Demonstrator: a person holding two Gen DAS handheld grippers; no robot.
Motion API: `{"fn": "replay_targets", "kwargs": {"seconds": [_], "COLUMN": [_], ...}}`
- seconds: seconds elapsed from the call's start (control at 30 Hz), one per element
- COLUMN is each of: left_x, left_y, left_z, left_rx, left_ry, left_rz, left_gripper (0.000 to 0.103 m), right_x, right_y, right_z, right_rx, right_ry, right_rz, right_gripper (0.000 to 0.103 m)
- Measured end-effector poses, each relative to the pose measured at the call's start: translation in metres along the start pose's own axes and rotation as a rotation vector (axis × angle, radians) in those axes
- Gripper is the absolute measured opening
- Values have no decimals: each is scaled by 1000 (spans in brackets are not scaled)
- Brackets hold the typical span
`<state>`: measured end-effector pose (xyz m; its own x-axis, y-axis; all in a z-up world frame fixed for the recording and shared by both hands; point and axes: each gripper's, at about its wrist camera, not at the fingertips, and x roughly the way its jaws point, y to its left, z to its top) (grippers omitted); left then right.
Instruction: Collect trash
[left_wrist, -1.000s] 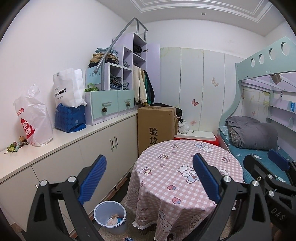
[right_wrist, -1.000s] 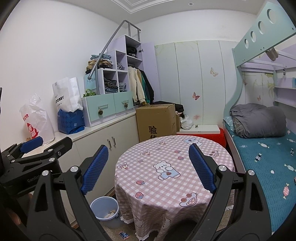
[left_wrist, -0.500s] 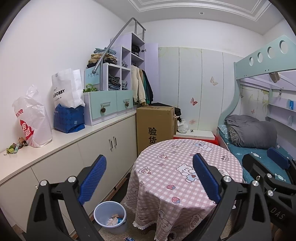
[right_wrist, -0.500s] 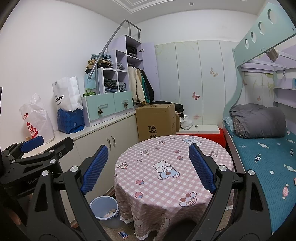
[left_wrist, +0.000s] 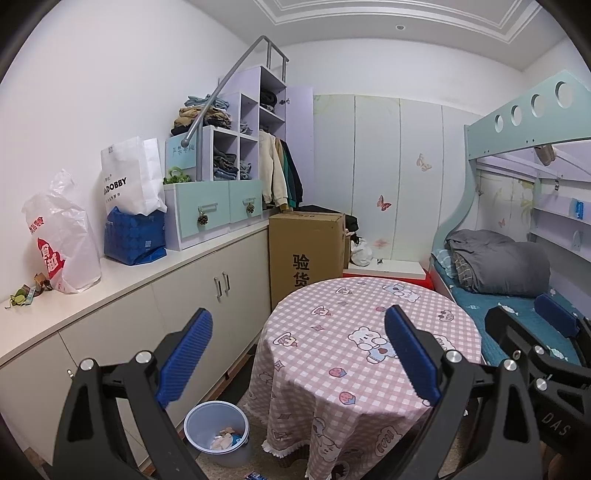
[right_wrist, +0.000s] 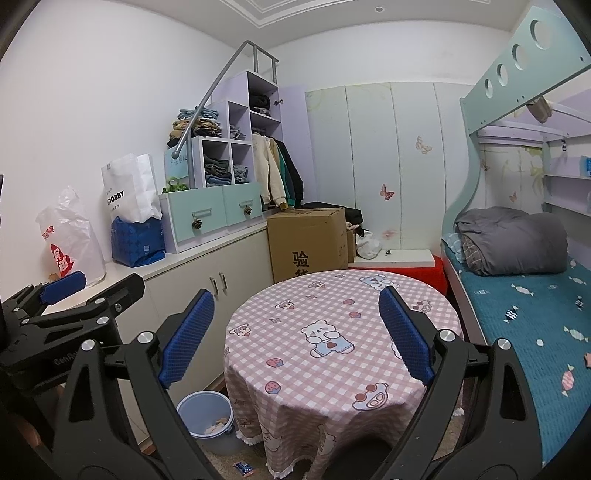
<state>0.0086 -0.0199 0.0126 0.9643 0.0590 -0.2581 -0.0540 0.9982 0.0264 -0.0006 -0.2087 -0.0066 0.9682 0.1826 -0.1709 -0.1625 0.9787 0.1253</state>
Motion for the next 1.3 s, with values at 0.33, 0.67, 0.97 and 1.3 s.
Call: {"fn": "replay_targets", "kwargs": {"seconds": [0.33,0.67,0.97,1.3], "left_x": [2,1,0,0], "left_y": [0,-3,-3,-3], "left_z": [-1,-5,-6,-7], "left_rx": [-1,4,8,8], "left_ry": [-1,-1,-1,-2], "left_rz": [-13,-22,-28,-28], "left_gripper": [93,93,93,93], "right_x": [-2,-3,-3,-4], "right_y": [0,1,0,0], "right_z": [-1,-1,-1,-2], "right_rx": [2,4,5,6], "right_ry": [1,1,2,2], "right_rz": [-5,-11,-11,-12], "right_gripper": [90,90,90,90]}}
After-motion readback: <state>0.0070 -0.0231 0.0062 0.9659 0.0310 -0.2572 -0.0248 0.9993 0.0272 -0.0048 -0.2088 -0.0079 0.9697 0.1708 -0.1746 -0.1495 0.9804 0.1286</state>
